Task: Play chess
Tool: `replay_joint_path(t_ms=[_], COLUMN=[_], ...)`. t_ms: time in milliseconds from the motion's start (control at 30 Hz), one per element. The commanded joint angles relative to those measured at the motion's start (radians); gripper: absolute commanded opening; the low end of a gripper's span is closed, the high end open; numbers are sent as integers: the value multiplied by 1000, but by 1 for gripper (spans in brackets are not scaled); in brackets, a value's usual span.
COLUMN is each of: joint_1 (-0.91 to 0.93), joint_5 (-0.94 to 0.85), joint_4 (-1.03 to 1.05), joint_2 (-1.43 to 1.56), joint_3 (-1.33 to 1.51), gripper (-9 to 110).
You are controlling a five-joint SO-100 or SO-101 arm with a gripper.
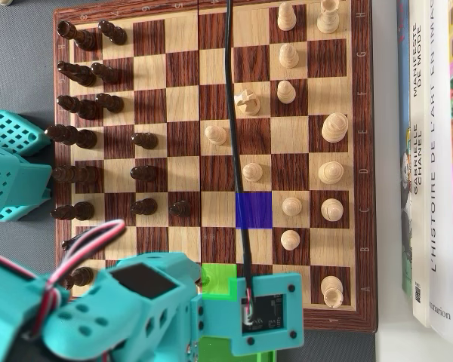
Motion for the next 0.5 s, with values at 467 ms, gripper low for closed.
replay_joint_path(t_ms=[467], joint_1=[8], joint_5=[-6], joint_4=[-66], joint_2=[-66], joint_3=[-46], gripper=[4])
